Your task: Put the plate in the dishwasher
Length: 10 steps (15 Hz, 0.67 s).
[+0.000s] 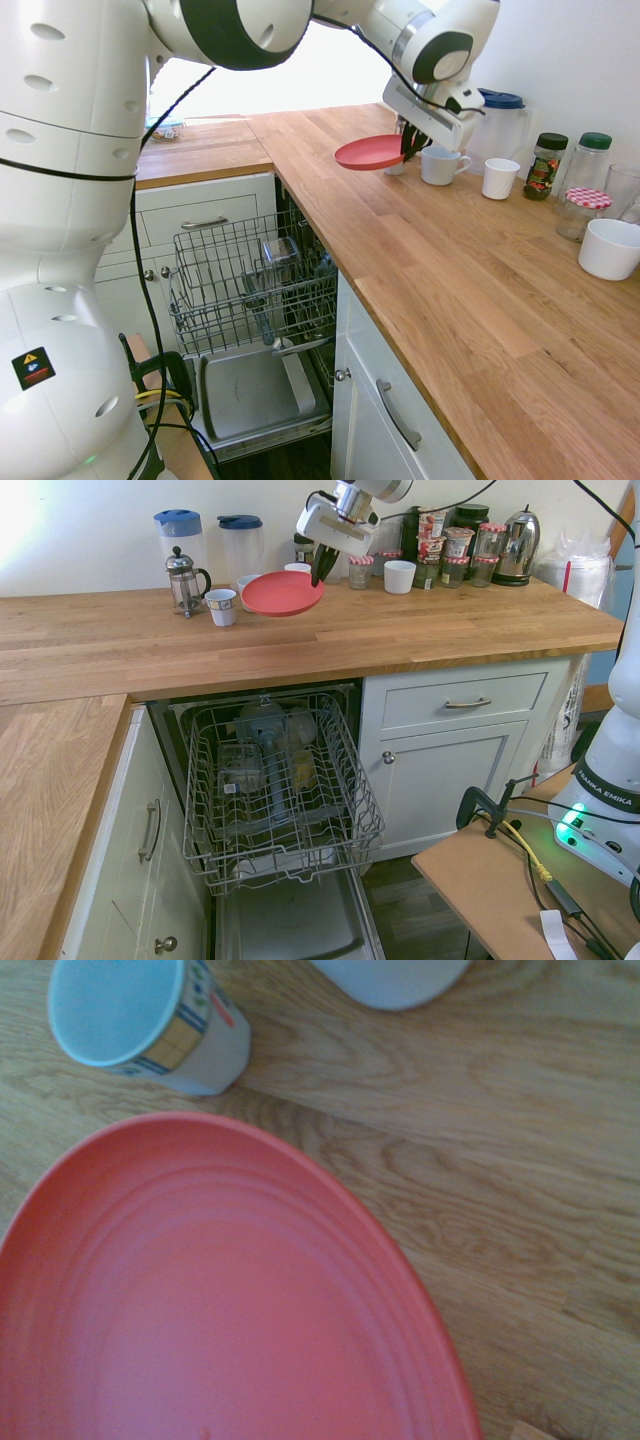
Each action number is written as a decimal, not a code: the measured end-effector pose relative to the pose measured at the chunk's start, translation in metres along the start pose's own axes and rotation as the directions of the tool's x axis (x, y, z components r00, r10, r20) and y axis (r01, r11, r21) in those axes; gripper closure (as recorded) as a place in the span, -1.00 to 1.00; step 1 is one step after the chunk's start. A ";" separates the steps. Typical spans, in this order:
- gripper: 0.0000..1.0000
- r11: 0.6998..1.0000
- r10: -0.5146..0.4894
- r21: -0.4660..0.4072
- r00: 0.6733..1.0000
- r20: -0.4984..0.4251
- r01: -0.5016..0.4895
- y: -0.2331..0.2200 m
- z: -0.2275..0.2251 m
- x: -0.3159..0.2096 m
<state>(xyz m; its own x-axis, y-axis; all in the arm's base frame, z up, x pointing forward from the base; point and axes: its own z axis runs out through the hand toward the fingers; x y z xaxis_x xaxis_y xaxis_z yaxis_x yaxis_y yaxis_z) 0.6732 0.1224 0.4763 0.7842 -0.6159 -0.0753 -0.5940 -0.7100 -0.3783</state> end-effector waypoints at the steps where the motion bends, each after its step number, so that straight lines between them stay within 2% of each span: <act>1: 1.00 0.999 -0.047 -0.008 0.998 -0.037 0.047 -0.011 -0.014 -0.014; 3: 1.00 0.991 -0.135 -0.029 0.986 -0.102 0.133 -0.026 -0.036 -0.045; 5: 1.00 0.970 -0.238 -0.087 0.956 -0.172 0.226 -0.034 -0.045 -0.080; 7: 1.00 0.936 -0.343 -0.166 0.909 -0.238 0.310 -0.039 -0.044 -0.123; 10: 1.00 0.868 -0.486 -0.289 0.812 -0.324 0.404 -0.041 -0.032 -0.187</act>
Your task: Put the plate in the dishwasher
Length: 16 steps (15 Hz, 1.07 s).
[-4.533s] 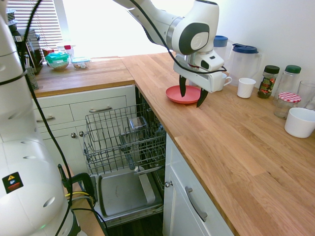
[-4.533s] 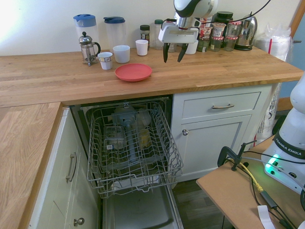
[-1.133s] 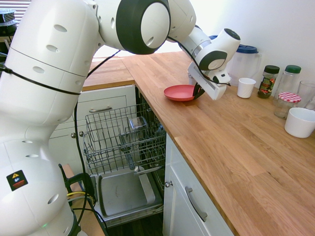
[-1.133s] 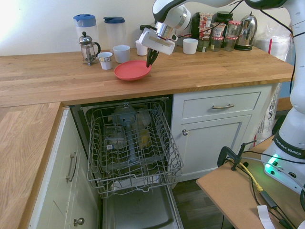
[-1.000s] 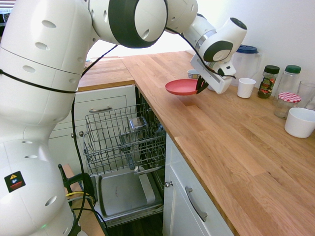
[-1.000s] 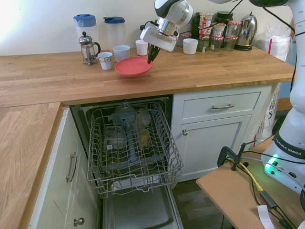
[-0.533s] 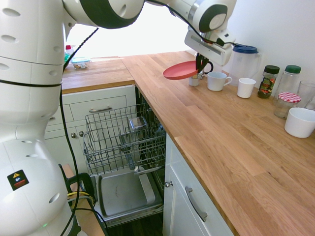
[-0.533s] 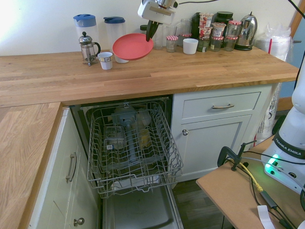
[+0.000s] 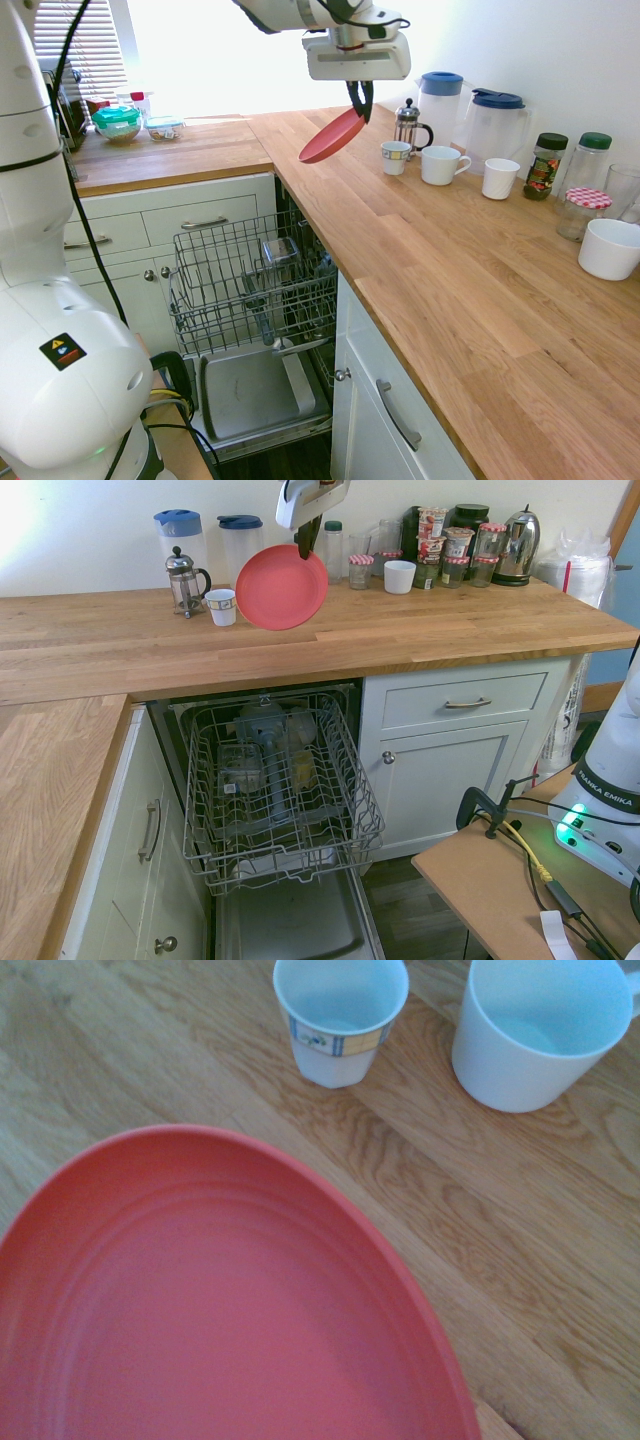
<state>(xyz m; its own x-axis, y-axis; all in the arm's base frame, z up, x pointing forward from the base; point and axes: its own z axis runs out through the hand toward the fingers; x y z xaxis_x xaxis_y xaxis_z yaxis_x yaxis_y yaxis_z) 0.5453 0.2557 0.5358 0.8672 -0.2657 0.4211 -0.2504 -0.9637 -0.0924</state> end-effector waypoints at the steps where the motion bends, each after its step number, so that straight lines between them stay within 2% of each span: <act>1: 1.00 0.999 -0.035 -0.022 0.999 -0.028 0.035 -0.008 -0.004 -0.016; 3: 1.00 0.996 -0.073 -0.048 0.996 -0.060 0.070 -0.013 -0.004 -0.039; 5: 1.00 0.993 -0.103 -0.067 0.990 -0.095 0.097 -0.017 -0.007 -0.042; 8: 1.00 0.978 -0.204 -0.089 0.952 -0.230 0.188 -0.045 -0.028 -0.063; 10: 1.00 0.957 -0.288 -0.118 0.907 -0.308 0.264 -0.070 -0.041 -0.091; 13: 1.00 0.908 -0.419 -0.185 0.819 -0.392 0.376 -0.105 -0.054 -0.151; 16: 1.00 0.867 -0.497 -0.290 0.743 -0.449 0.404 -0.125 -0.062 -0.205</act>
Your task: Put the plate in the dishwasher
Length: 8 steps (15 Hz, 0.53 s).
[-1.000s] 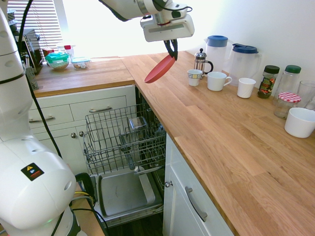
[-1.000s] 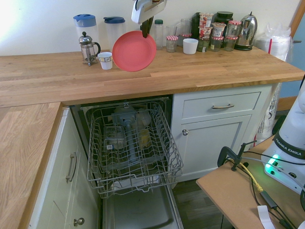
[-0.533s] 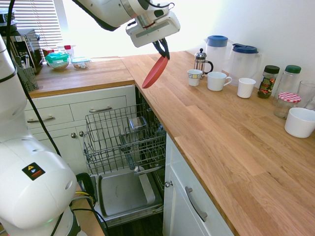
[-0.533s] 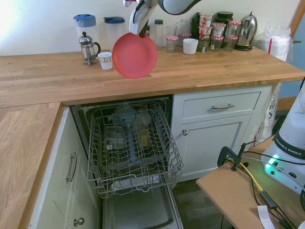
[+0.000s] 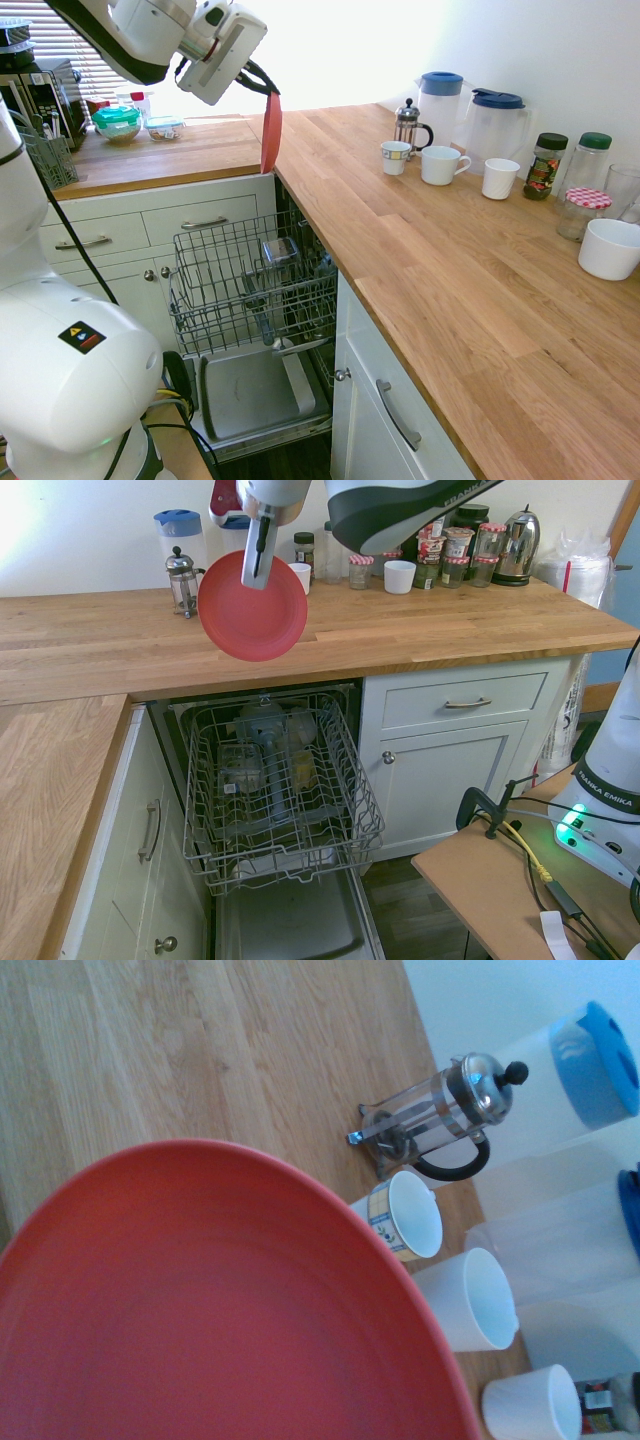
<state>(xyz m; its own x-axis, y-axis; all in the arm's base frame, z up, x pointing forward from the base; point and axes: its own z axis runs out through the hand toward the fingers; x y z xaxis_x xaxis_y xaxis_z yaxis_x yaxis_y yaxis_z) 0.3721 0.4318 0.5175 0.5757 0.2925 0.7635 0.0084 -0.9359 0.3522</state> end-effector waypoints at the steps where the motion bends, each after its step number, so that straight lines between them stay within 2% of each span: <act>1: 1.00 1.000 -0.012 -0.028 1.000 -0.023 0.011 -0.009 -0.008 -0.007; 5: 1.00 0.995 -0.038 -0.094 0.994 -0.106 0.028 -0.035 -0.023 -0.029; 8: 1.00 0.996 -0.057 -0.074 0.985 -0.162 0.046 -0.047 -0.028 -0.032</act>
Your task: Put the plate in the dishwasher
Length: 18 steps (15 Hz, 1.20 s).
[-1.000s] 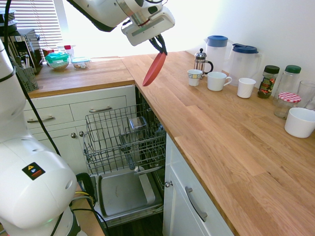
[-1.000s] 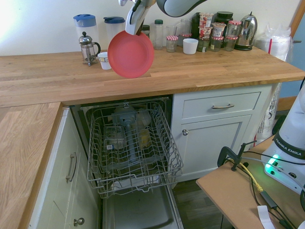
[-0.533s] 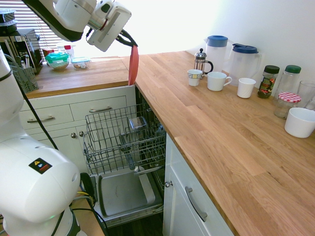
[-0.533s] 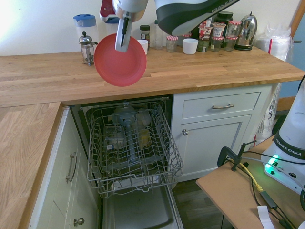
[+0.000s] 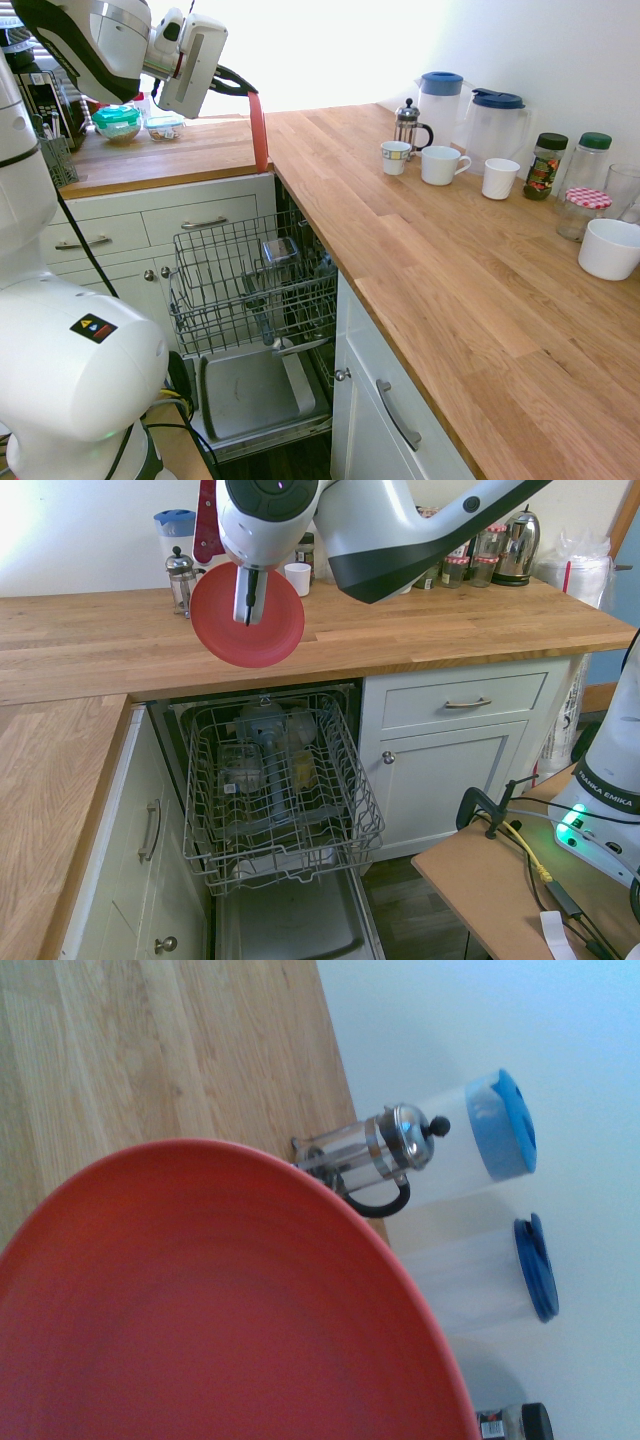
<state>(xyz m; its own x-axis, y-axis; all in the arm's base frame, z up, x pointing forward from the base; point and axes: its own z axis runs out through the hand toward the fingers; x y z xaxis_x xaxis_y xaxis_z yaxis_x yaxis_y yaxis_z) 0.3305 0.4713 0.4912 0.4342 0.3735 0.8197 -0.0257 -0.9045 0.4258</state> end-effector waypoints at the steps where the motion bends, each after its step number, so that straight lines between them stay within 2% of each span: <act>1: 1.00 1.000 -0.010 0.019 1.000 -0.016 0.010 -0.004 -0.003 0.000; 3: 1.00 0.998 -0.040 0.045 0.998 -0.040 0.042 -0.009 -0.005 -0.002; 9: 1.00 0.997 -0.072 0.030 0.996 -0.045 0.073 -0.018 0.003 -0.014; 18: 1.00 0.989 -0.137 0.059 0.990 -0.038 0.139 -0.121 0.020 -0.132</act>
<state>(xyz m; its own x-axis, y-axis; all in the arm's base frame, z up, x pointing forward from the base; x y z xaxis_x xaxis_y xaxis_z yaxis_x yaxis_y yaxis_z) 0.2943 0.5276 0.3239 0.3992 0.5014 0.7676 0.0881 -0.8543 0.5122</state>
